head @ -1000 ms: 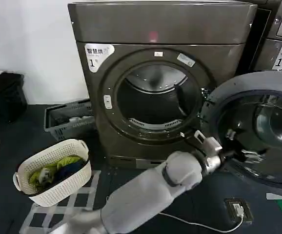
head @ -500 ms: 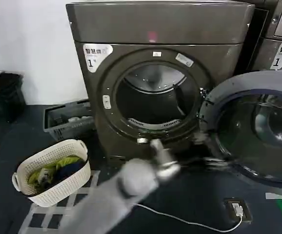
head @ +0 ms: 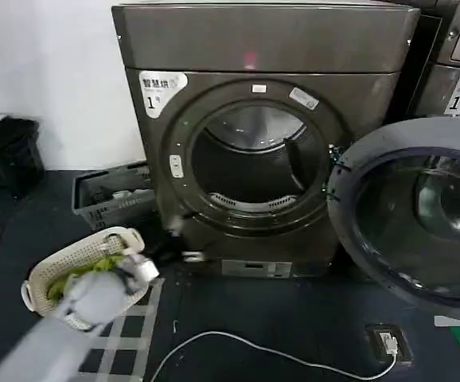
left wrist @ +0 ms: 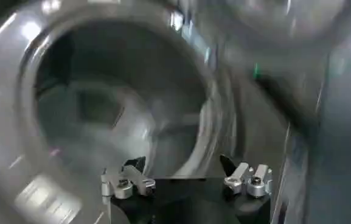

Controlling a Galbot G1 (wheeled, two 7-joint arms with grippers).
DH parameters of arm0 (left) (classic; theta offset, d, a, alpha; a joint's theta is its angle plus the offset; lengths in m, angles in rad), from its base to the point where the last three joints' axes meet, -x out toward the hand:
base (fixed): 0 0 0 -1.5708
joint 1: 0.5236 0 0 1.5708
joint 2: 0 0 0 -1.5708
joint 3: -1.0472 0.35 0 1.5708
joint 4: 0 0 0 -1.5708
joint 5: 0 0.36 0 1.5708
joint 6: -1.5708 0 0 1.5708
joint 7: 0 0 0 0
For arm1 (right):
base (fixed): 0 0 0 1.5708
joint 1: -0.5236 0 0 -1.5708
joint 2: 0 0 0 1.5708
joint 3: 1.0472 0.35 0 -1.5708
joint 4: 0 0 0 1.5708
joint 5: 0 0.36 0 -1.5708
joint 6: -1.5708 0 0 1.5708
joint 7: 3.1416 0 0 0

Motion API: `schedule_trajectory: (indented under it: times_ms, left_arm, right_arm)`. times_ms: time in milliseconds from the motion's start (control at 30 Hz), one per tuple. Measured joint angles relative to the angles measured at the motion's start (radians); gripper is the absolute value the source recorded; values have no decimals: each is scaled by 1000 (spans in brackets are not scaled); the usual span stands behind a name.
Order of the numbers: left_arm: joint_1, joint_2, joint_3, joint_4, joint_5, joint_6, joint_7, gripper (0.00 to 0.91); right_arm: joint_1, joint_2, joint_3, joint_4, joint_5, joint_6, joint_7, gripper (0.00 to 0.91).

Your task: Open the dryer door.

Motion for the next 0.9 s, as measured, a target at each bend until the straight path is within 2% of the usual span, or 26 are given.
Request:
schedule_trajectory:
  times_ms: [200,367,633,900]
  left_arm:
    - [103,138,-103,39,161,-102,9,907]
    - [148,237,-163,75,286,-196,-19,907]
    - [134,349,-188,144,480,-379,-43,907]
    - [69,345,-157,215,865,-613,-116,907]
  right_arm:
    - [16,-39,-25,-38,15,-4,1,907]
    - [22,-58,-52,-47,43,-14,-3,907]
    - [31,-64,-80,-51,7,2,-31,907]
    - [36,-53,-100,-51,1,22,-44,907]
